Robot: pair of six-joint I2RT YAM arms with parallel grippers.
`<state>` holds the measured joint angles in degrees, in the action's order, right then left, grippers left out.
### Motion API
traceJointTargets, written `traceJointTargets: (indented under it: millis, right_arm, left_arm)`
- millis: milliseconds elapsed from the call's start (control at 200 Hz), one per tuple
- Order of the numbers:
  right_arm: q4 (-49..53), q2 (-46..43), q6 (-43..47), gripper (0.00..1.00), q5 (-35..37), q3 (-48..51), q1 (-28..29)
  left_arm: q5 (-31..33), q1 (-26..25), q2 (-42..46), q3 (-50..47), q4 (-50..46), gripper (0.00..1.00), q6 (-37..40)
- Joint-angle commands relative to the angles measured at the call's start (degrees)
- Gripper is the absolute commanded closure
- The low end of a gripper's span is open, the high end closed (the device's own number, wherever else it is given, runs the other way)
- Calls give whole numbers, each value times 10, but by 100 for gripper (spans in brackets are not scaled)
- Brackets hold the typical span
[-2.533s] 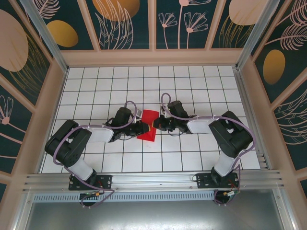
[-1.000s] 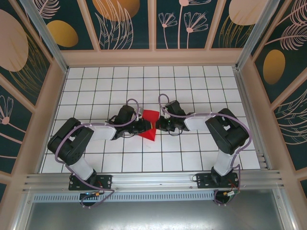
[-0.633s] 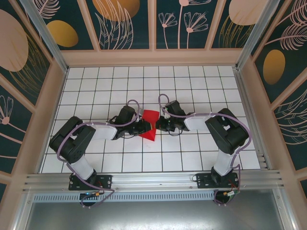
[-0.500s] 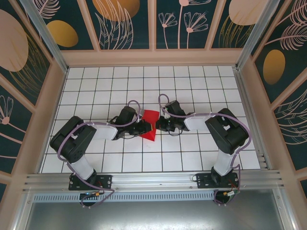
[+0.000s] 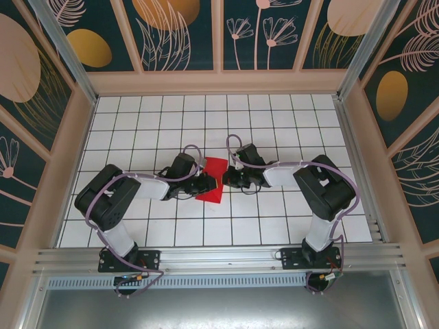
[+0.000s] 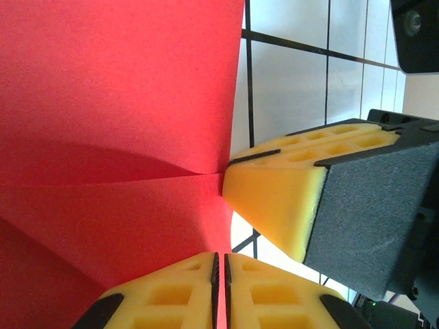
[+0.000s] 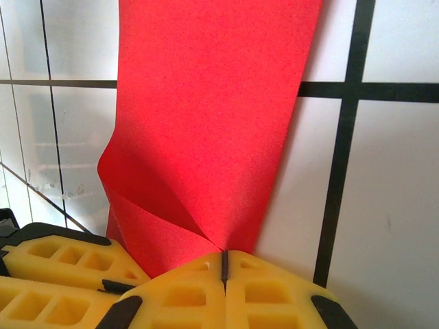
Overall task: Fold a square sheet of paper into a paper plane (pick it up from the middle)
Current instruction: Fold the triangle a second time at the center of the table.
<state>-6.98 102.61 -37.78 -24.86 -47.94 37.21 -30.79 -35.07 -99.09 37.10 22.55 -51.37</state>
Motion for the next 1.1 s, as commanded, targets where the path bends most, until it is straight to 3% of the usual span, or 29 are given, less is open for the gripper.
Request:
traceJointTargets:
  millis: [0, 1096]
  right_arm:
    - [15, 7, 12, 98, 11, -15, 2]
    - [22, 25, 22, 98, 7, -31, 1]
  left_arm:
    - [5, -3, -7, 4, 7, 85, -5]
    - [16, -3, -15, -1, 3, 85, -10]
